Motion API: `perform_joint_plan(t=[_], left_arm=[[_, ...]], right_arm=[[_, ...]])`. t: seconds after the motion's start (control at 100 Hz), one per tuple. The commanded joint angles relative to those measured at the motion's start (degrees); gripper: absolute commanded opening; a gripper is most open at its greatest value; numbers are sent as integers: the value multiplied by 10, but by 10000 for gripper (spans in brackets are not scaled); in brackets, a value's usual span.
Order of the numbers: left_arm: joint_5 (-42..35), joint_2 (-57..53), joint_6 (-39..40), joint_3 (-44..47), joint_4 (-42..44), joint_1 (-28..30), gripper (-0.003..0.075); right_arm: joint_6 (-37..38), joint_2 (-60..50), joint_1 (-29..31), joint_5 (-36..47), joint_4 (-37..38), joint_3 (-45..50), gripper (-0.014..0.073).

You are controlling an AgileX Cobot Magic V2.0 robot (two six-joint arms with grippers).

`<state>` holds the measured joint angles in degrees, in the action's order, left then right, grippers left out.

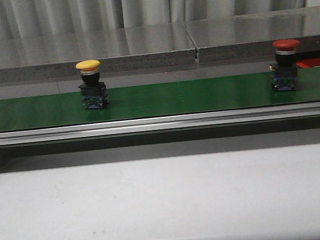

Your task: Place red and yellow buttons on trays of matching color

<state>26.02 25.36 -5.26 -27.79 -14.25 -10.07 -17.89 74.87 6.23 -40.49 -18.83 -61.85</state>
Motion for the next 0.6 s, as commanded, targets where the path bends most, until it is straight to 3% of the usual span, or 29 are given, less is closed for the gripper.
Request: perform_joint_plan(t=[0.0, 0.59], left_arm=[[-40, 2, 1, -15, -9, -6, -19], [-40, 2, 1, -15, -9, -6, -19]], right_arm=[[-9, 41, -10, 7, -12, -64, 594], [4, 269, -30, -35, 16, -255, 594]])
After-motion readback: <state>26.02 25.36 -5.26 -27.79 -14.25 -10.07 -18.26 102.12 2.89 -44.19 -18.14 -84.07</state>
